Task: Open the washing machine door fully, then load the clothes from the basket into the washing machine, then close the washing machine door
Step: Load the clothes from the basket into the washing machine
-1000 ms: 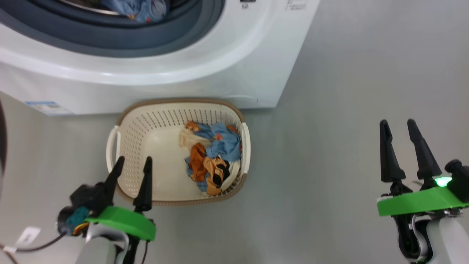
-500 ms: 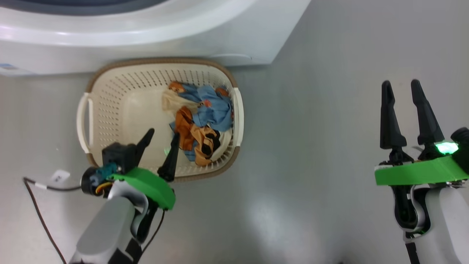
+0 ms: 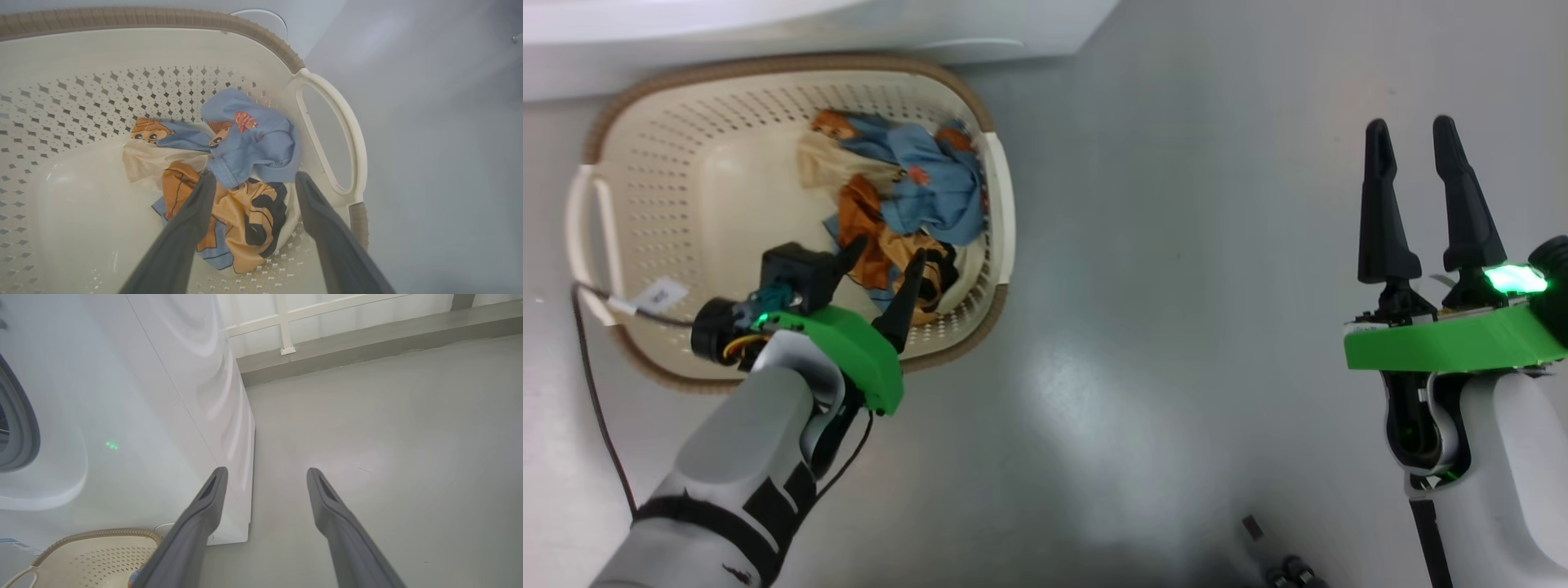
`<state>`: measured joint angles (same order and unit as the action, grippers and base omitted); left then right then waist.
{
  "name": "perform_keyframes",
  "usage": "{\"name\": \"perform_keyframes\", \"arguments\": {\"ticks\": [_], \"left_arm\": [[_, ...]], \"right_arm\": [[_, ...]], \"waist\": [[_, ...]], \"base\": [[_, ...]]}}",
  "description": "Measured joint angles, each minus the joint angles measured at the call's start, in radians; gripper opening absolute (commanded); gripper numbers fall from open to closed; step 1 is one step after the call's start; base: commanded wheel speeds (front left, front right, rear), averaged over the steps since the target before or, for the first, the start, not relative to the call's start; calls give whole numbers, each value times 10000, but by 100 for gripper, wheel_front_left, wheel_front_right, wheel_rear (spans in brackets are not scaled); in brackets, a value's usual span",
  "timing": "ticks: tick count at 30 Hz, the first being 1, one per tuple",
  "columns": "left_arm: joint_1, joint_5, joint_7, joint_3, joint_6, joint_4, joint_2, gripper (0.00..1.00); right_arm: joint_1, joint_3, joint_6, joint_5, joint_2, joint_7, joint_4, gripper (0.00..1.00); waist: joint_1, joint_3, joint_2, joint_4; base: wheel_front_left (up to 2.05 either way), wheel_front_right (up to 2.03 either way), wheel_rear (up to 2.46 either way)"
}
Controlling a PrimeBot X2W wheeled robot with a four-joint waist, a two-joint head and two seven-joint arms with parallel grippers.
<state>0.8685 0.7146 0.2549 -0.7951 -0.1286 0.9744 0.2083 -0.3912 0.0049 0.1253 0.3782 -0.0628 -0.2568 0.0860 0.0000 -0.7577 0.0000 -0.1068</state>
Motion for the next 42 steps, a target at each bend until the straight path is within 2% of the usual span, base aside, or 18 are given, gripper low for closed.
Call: {"name": "perform_keyframes", "arguments": {"ticks": [2,7,16,21,35,36,37,38,39,40,42], "left_arm": [[378,489,-150,-761,0,21,165,100],[849,1331,-602,-1975,0,-6,579,100],[1917,2527,-966,-3333,0,268,1083,100],[2358,2894,-965,-3889,0,662,1214,100],[3034,3705,-963,-4314,0,1889,1197,100],[3044,3737,-963,-4339,0,1904,1197,92],[3054,3768,-959,-4357,0,1910,1197,64],[3059,3799,-949,-4370,0,1912,1193,43],[3070,3858,-943,-4381,0,1919,1181,30],[3076,3902,-897,-4389,0,1935,1162,12],[3087,4077,-861,-4416,0,1954,1150,0]], "right_arm": [[-148,117,0,2,17,0,-25,100],[-368,332,0,52,63,0,-59,100],[-555,623,0,541,84,0,-222,100],[-555,673,0,604,94,0,-316,100],[-557,903,0,639,138,0,-550,100],[-556,905,0,639,138,0,-564,100],[-555,905,0,639,138,0,-575,100],[-554,905,0,639,138,0,-583,100],[-551,903,0,637,138,0,-591,100],[-549,901,0,635,140,0,-594,100],[-533,899,0,619,140,0,-602,100]], "waist": [[0,-282,0,-188],[0,-650,0,-553],[0,-1210,0,-1118],[0,-1463,0,-1350],[0,-1860,0,-1682],[0,-1866,0,-1698],[0,-1866,0,-1709],[0,-1861,0,-1717],[0,-1849,0,-1719],[0,-1829,0,-1718],[0,-1780,0,-1713]], "base": [[0,0,0],[0,0,0],[0,0,0],[0,0,0],[0,0,0],[0,0,0],[0,0,0],[0,0,0],[0,0,0],[0,0,0],[0,0,0]]}}
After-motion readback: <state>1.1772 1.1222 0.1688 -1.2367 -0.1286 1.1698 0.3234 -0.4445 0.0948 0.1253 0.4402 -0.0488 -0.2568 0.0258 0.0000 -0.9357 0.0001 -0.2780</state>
